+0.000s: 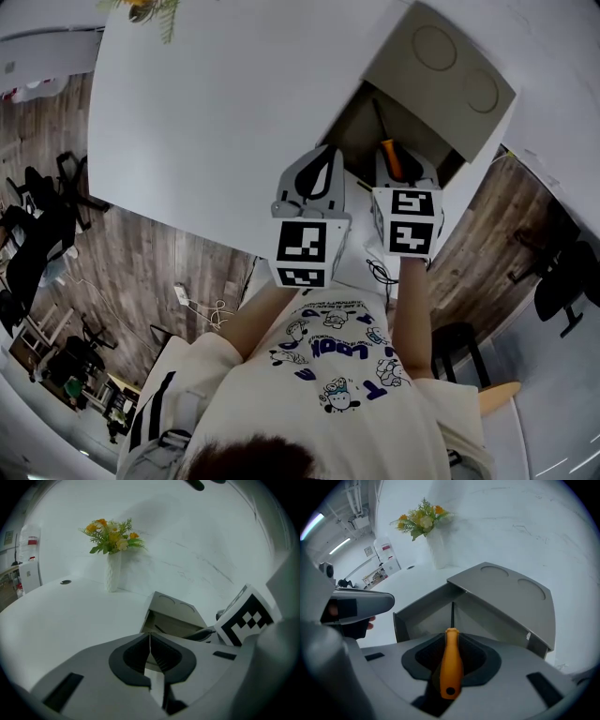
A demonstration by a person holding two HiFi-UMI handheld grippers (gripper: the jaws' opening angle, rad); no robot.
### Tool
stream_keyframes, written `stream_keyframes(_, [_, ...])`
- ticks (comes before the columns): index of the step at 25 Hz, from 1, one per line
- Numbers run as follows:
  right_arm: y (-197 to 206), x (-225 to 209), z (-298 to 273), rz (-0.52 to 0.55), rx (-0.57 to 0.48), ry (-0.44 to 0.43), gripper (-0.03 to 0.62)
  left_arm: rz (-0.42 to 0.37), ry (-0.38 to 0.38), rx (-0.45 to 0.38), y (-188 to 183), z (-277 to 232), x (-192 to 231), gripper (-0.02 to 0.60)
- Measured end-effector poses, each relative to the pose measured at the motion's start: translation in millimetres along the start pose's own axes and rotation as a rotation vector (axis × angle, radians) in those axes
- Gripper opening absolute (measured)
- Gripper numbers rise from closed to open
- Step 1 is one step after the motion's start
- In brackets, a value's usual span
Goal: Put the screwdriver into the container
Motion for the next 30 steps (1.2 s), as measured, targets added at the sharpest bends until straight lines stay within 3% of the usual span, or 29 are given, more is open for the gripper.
stream_keyframes(7, [3, 1, -5, 0.017, 0.048, -0.005, 0.115, 0.009, -0.017, 0.007, 6, 0, 1, 0.021])
stream_keyframes(13, [0, 1, 0, 0.016, 0.004, 0.006, 0.133, 0.004, -0.023, -0.01, 2, 3, 1, 0.021])
stream_keyframes(18, [-7, 2, 16, 0.014, -0.099, 0.042, 0.128, 0.006, -0.039, -0.035, -1, 9, 2, 0.021])
stream_keyframes(22, [-10, 8, 33, -0.017, -0.209, 0.061, 0.061, 0.008, -0.055, -0.06, -2, 19, 0, 0.021])
stream_keyframes(30, [-19, 30, 67, -0.059, -0.4, 0.121, 0.043, -0.003, -0.045, -0.15, -18, 42, -4, 0.02])
Point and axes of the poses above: the fingertips, and each gripper's own axes: z backward along the fingers, x to its left, y out of its underside, the point moved 6 cm from there along z, backward along the fingers, and after that the axes turned 12 degrees about -y, right-handed, at the moved point
